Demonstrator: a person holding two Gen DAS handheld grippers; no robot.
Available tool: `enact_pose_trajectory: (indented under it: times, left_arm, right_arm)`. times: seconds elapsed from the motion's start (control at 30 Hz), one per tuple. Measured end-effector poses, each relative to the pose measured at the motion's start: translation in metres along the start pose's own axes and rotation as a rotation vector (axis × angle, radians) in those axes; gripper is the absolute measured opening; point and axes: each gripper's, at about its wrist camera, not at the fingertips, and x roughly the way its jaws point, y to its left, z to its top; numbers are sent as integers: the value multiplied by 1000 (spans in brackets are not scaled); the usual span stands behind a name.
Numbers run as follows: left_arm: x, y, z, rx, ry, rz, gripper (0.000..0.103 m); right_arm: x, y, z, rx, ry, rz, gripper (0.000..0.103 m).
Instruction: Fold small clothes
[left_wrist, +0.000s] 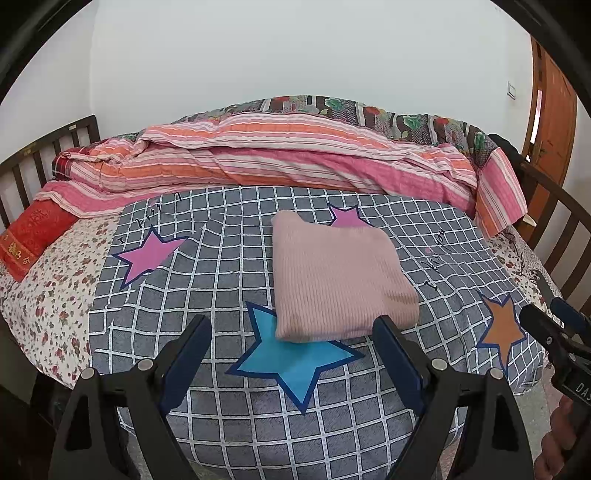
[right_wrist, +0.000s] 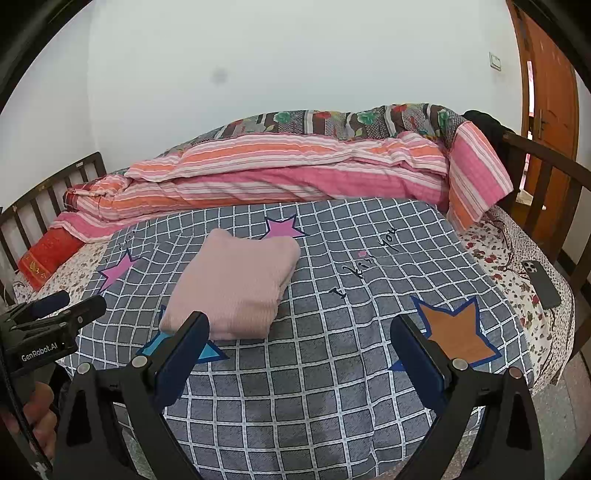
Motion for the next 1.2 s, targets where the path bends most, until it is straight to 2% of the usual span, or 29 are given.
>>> enact_pose_trajectory:
  times: [1.2]
  left_arm:
    - [1, 3, 0, -2, 6, 0, 88]
  right_arm:
    - [-1, 3, 2, -6, -3, 1, 97]
